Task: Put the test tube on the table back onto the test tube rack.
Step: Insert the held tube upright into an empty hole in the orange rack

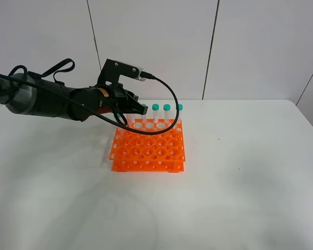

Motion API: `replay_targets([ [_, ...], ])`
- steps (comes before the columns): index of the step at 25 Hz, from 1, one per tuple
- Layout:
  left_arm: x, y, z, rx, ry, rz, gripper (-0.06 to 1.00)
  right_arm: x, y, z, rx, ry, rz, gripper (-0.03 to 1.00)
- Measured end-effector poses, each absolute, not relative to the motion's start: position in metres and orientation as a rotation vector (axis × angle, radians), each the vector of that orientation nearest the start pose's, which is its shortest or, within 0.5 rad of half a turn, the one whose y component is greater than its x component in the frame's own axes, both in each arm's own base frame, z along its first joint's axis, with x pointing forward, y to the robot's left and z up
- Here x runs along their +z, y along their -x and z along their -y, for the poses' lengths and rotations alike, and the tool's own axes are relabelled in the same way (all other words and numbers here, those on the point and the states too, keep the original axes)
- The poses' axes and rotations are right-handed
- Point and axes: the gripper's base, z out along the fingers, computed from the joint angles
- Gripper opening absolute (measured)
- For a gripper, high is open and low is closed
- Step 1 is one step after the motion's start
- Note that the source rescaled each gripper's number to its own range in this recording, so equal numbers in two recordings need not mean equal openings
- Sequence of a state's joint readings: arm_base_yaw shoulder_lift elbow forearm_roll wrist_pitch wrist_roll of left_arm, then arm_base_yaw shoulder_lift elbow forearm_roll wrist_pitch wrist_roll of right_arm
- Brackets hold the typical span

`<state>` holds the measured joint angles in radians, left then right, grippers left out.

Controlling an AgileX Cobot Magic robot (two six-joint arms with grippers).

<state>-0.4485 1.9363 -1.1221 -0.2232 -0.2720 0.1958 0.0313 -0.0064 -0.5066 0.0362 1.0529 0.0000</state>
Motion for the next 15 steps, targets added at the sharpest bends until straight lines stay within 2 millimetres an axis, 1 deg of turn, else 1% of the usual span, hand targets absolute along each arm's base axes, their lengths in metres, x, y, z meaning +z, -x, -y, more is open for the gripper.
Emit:
replay_targets([
  [7,0.1804,-0.3800,0.1775,-0.240,-0.397,-2.027,0.01,0.2797,0.0065,-0.0027,0.063,0.033,-2.023,0.65],
  [11,0.1804,-0.3801,0.1775,-0.272,-0.345,-2.038,0.01,0.2797,0.0065,-0.0027,0.063,0.033,-2.023,0.65],
  [15,0.1808,-0.3803,0.1775,-0.281,-0.329,-2.037,0.01,0.2798,0.0064,-0.0027,0.063,0.033,-2.022,0.65],
])
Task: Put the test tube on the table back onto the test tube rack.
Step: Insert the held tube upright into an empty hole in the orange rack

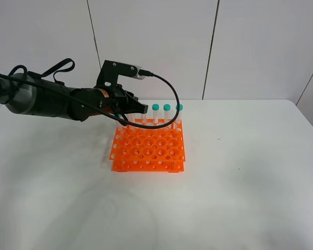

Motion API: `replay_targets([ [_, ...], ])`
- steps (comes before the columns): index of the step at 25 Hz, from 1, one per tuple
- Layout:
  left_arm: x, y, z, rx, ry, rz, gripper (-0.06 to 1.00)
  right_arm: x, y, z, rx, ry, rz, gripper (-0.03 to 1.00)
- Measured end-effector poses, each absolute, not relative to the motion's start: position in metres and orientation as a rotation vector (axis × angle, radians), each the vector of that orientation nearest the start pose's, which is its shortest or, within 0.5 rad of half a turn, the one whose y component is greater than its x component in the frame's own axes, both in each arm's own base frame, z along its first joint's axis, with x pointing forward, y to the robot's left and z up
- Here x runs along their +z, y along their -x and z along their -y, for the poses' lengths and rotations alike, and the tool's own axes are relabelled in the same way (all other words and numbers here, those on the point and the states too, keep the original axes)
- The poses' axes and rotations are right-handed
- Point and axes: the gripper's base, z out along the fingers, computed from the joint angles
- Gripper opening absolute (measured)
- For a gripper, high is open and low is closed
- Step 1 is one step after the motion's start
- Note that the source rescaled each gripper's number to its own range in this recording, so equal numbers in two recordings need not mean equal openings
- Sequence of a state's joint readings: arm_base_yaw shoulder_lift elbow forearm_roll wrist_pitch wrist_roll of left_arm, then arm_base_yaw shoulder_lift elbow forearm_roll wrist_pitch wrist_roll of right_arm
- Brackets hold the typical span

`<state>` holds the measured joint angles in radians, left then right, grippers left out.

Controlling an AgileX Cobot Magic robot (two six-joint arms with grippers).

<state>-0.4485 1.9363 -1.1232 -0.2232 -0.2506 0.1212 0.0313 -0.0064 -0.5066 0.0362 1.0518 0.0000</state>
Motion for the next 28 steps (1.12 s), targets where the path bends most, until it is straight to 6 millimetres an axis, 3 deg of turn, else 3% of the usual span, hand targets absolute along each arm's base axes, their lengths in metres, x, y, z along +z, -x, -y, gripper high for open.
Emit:
replay_targets([
  [28,0.170,-0.388,0.182,-0.272,-0.363,-2.061,0.01,0.280,0.006,-0.003,0.063,0.033,-2.022,0.65],
])
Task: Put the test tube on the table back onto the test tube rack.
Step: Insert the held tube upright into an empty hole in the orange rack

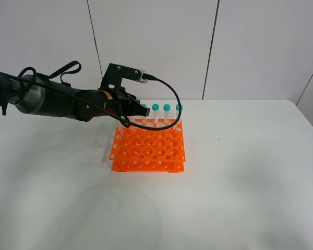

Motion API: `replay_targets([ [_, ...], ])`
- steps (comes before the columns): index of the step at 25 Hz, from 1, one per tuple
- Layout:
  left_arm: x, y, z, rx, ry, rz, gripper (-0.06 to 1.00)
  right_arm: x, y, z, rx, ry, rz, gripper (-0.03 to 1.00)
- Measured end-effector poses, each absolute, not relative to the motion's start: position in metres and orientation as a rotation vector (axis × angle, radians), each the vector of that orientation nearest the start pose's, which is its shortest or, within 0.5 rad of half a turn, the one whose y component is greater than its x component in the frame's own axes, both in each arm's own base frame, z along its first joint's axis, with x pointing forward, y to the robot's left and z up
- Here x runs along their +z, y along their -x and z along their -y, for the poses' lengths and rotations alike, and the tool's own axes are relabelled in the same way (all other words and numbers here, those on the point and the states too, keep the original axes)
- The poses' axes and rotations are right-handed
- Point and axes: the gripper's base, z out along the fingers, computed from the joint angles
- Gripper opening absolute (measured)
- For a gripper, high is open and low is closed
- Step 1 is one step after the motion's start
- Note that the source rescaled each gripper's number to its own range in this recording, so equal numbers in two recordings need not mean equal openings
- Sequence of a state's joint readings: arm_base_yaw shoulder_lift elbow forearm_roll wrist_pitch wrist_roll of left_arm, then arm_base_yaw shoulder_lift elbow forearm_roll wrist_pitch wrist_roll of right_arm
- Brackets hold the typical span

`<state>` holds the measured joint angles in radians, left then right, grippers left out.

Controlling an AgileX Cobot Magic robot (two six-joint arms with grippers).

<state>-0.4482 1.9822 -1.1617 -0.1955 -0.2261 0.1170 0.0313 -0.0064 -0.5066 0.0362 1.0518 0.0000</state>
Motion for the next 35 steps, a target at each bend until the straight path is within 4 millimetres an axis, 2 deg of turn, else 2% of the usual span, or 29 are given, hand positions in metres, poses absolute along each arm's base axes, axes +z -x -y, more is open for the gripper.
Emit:
replay_targets([
  [19,0.151,-0.389,0.183,-0.261,-0.377,-2.107,0.01,0.280,0.006,-0.003,0.063,0.033,-2.022,0.65],
  [35,0.151,-0.391,0.182,-0.256,-0.378,-2.094,0.01,0.280,0.006,-0.003,0.063,0.033,-2.022,0.65],
])
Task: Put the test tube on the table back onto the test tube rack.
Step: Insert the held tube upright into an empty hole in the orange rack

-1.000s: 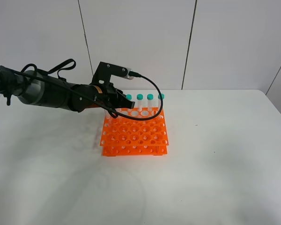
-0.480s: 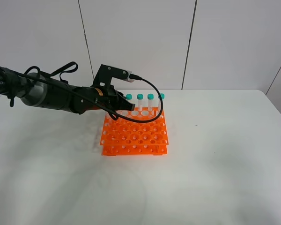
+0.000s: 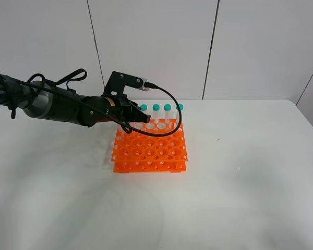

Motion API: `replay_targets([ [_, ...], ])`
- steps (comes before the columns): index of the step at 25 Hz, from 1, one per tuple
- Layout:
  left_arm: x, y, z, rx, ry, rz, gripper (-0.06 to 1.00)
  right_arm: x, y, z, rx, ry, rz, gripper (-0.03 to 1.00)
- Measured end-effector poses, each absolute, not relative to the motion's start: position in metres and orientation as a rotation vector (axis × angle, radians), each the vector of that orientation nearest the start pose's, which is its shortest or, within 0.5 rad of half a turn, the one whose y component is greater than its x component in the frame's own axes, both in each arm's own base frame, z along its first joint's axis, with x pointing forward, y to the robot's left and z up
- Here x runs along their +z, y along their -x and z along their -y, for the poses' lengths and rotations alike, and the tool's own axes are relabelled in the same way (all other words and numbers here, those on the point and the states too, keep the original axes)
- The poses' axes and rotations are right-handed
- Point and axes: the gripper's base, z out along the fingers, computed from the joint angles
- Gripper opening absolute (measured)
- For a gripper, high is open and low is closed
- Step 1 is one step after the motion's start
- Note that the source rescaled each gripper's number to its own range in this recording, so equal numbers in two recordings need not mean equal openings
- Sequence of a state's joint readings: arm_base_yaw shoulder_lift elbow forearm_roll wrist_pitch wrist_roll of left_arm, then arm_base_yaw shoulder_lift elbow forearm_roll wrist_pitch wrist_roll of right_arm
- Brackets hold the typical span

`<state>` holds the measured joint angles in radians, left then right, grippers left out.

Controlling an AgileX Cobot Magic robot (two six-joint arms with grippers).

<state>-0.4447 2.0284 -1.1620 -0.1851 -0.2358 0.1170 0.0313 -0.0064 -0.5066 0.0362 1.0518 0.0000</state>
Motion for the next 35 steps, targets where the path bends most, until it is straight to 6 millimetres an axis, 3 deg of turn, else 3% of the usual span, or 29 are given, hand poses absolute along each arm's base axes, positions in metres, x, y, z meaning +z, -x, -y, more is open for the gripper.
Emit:
replay_targets([
  [29,0.1510,-0.3923,0.1810,-0.250,-0.381,-2.075,0.06,0.2798,0.0064,-0.0027,0.063,0.033,-2.022,0.65],
  [35,0.1501,-0.3931,0.1812,-0.248,-0.386,-2.064,0.15,0.2798,0.0064,-0.0027,0.063,0.033,-2.022,0.65],
])
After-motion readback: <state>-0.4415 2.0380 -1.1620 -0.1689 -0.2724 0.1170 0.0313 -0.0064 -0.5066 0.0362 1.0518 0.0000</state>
